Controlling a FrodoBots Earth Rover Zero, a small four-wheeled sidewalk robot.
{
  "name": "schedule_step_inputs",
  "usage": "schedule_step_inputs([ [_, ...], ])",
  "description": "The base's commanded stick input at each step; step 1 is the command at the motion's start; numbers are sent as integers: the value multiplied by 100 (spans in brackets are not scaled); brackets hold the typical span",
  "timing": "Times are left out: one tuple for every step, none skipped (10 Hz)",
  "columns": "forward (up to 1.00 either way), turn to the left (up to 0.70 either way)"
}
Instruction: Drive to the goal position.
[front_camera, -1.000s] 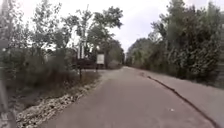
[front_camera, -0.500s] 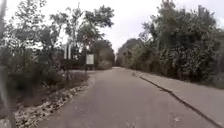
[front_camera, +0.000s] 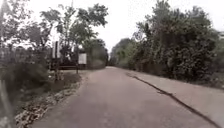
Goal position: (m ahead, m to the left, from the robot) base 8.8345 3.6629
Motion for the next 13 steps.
schedule_step_inputs([
  [70,0],
  [70,0],
  [70,0],
  [70,0],
  [70,0],
  [70,0],
  [70,0],
  [70,0],
  [70,1],
  [70,2],
  [70,4],
  [70,5],
  [70,6],
])
